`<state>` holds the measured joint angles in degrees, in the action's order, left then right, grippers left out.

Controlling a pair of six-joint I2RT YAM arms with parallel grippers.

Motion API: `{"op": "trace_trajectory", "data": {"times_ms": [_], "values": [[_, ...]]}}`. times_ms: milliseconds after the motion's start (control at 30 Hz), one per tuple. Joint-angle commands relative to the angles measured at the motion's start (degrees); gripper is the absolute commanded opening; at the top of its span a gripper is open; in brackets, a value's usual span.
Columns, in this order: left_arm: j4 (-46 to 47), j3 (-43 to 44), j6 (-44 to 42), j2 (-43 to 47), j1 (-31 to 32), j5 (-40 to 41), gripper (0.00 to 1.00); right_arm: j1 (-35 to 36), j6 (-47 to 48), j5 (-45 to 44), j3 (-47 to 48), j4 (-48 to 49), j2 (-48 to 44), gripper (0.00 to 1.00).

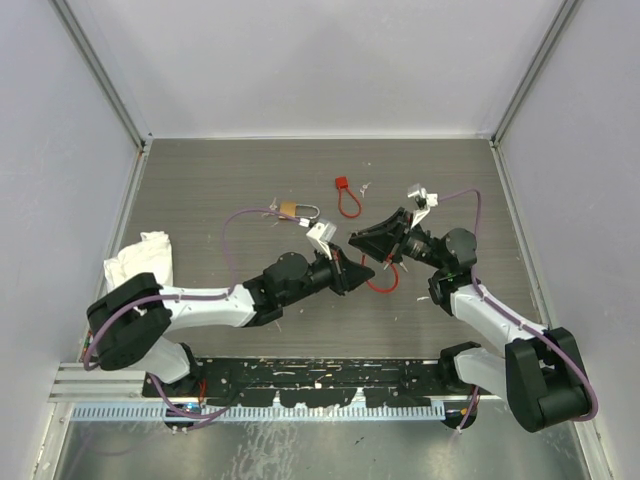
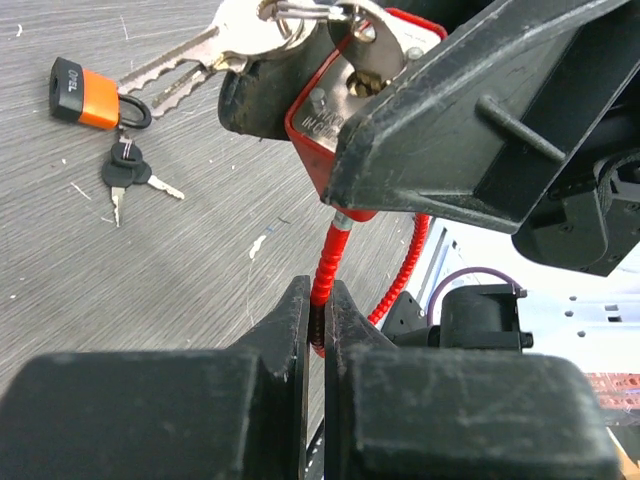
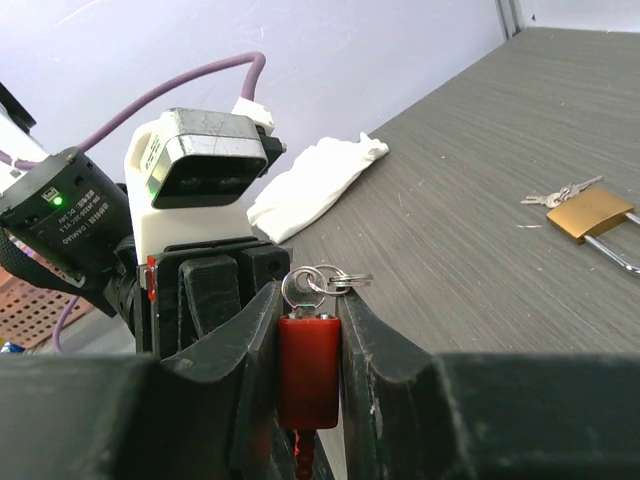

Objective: Lock with the key
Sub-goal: Lock the lock.

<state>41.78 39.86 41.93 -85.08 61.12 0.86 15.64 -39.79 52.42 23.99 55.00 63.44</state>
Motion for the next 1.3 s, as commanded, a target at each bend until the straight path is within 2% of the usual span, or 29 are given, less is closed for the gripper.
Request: {"op": "trace_trajectory", "data": {"times_ms": [0, 333, 667, 1267], "values": [[13.80, 4.40, 1.45, 0.14, -0.61, 3.64, 0.00, 0.36, -1.24, -0.62, -2.01, 5.71, 0.42, 0.01], [25.35, 2.12, 2.59, -0.35, 0.23, 11.37, 0.00, 0.36, -1.88, -2.52, -3.28, 7.41, 0.85, 0.01], [33.03, 2.04, 0.93, -2.55, 3.52, 14.91, 0.00, 1.55, -0.29, -4.06, -4.12, 7.67, 1.58, 0.01], [40.22, 3.77, -3.55, -5.61, 5.11, 21.13, 0.00, 2.04, -0.48, -4.20, -4.21, 8.14, 1.69, 0.01]]}}
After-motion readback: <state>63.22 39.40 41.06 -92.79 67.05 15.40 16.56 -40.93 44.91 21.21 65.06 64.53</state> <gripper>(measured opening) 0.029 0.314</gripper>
